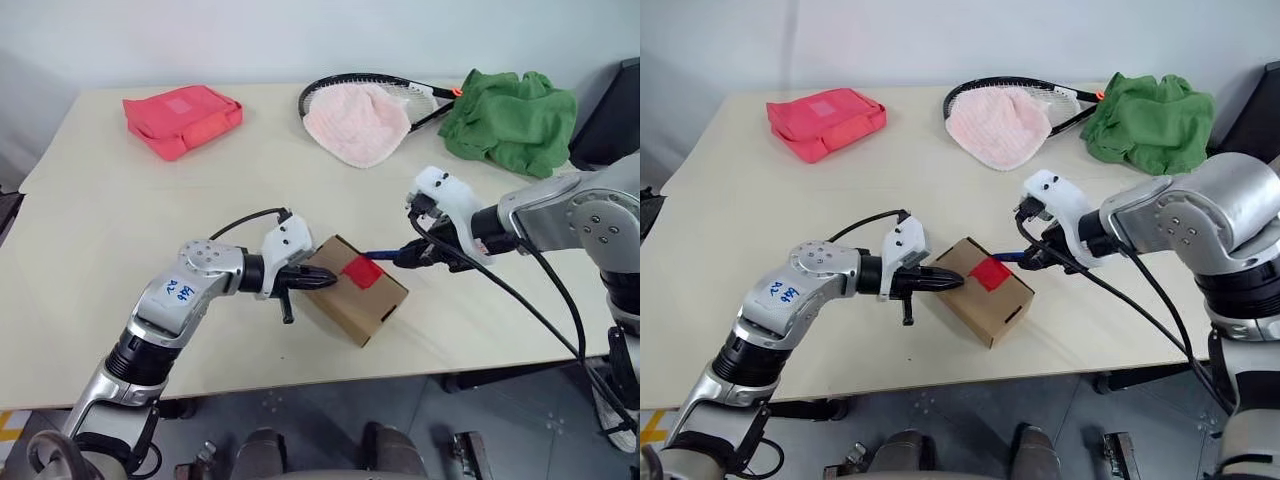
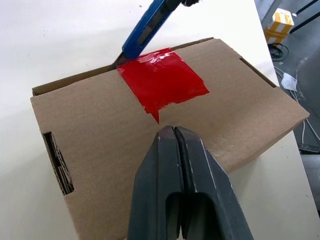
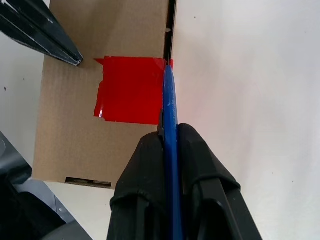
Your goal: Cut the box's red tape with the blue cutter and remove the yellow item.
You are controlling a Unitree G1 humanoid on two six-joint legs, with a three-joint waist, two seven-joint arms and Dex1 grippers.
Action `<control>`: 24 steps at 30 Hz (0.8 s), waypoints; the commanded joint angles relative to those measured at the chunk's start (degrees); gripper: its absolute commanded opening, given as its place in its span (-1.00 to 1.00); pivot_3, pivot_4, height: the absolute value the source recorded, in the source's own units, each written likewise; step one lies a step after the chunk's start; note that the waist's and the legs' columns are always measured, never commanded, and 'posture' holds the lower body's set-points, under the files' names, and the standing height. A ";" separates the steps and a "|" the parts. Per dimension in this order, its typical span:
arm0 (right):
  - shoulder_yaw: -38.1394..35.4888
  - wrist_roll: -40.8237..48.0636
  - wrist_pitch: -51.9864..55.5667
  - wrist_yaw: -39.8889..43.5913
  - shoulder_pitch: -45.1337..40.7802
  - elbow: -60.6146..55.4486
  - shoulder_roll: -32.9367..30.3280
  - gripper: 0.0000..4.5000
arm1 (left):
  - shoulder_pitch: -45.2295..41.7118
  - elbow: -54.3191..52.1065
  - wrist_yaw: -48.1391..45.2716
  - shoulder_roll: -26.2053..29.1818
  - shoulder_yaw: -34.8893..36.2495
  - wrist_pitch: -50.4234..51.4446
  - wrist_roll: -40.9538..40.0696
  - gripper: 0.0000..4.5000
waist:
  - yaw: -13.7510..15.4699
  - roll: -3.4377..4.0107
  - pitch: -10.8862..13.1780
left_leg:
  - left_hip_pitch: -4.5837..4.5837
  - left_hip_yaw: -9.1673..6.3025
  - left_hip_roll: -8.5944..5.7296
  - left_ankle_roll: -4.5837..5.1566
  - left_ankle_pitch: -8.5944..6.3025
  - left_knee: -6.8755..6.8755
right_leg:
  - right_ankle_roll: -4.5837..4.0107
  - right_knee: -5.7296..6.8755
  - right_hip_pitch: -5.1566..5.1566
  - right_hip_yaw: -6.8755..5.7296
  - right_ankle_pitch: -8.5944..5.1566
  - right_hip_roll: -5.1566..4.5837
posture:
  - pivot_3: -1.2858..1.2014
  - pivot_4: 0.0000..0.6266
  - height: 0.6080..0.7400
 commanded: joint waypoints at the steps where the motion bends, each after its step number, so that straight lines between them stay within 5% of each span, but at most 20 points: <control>1: 2.30 3.75 1.23 -1.93 -1.15 1.70 -0.63 -0.95 | 0.50 2.11 0.25 -0.44 -3.87 1.37 1.89 -0.99 | -0.02 0.00 0.00 | 0.00 0.00 0.00 0.00 0.00 0.00 | 0.00 0.00 0.00 0.00 0.00 0.00 | 0.03 -0.52 1.00; 24: 15.24 36.79 1.23 -24.57 -8.14 5.90 -10.15 -0.95 | -0.53 5.48 0.23 -0.78 -11.73 3.52 5.93 -0.99 | 0.63 -0.03 -0.65 | 0.16 -0.05 0.00 -0.02 -0.04 0.00 | -0.02 -0.08 0.20 -0.02 -0.01 -0.01 | 0.03 -0.52 1.00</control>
